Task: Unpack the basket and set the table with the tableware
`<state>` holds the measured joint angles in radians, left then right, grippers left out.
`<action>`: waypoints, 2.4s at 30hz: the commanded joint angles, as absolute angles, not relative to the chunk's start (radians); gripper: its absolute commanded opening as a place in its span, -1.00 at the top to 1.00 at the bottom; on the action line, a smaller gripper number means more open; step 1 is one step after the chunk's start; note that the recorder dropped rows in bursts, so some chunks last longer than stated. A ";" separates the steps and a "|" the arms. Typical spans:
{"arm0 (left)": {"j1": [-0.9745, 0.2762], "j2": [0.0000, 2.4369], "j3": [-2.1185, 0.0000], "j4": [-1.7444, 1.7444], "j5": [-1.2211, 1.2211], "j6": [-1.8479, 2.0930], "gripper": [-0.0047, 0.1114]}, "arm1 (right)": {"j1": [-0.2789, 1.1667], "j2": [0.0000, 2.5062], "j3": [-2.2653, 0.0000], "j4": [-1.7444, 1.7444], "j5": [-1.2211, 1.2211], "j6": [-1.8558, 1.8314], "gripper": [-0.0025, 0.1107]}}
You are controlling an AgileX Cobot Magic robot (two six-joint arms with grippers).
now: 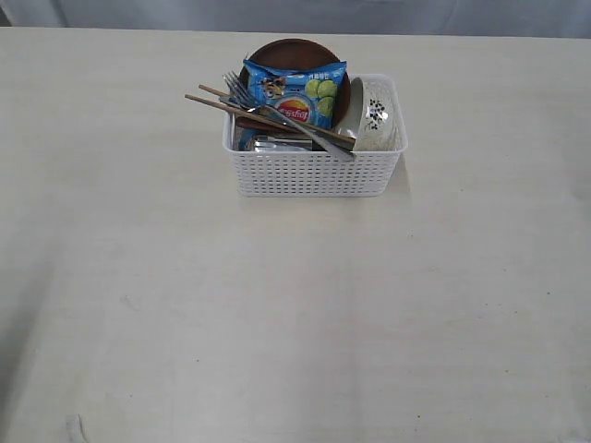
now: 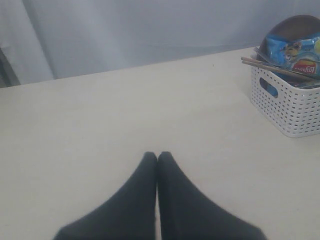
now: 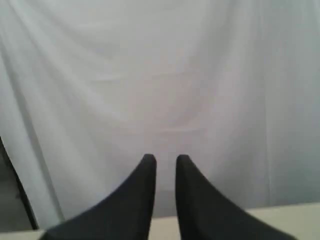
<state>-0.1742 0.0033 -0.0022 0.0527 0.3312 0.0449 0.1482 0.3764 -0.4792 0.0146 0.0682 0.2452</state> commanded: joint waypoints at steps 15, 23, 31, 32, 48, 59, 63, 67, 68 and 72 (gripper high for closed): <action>-0.172 0.000 0.000 0.051 0.325 0.044 0.92 | 0.376 1.217 -1.311 0.238 0.914 -0.163 0.07; -0.172 0.000 0.000 0.051 0.325 0.044 0.92 | 0.568 1.521 -1.430 0.189 0.919 -0.148 0.07; -0.172 0.000 0.000 0.051 0.325 0.044 0.92 | 0.611 1.797 -1.538 0.161 0.922 -0.143 0.07; -0.172 0.000 0.000 0.051 0.325 0.044 0.92 | 0.611 1.825 -1.552 0.151 0.922 -0.143 0.07; -0.172 0.000 0.000 0.051 0.325 0.044 0.92 | 0.611 2.076 -1.620 0.033 0.767 -0.145 0.07; -0.172 0.000 0.000 0.051 0.325 0.044 0.92 | 0.611 2.098 -1.631 0.021 0.791 -0.145 0.96; -0.172 0.000 0.000 0.051 0.325 0.044 0.92 | 0.611 2.098 -1.712 0.019 0.919 -0.145 0.96; -0.172 0.000 0.000 0.051 0.325 0.044 0.92 | 0.611 2.096 -1.789 0.019 1.040 -0.137 0.96; -0.172 0.000 0.000 0.051 0.325 0.044 0.92 | 0.613 2.096 -1.801 0.019 1.059 -0.127 0.96; -0.172 0.000 0.000 0.051 0.325 0.044 0.92 | 0.639 2.063 -1.825 0.014 1.075 -0.087 0.96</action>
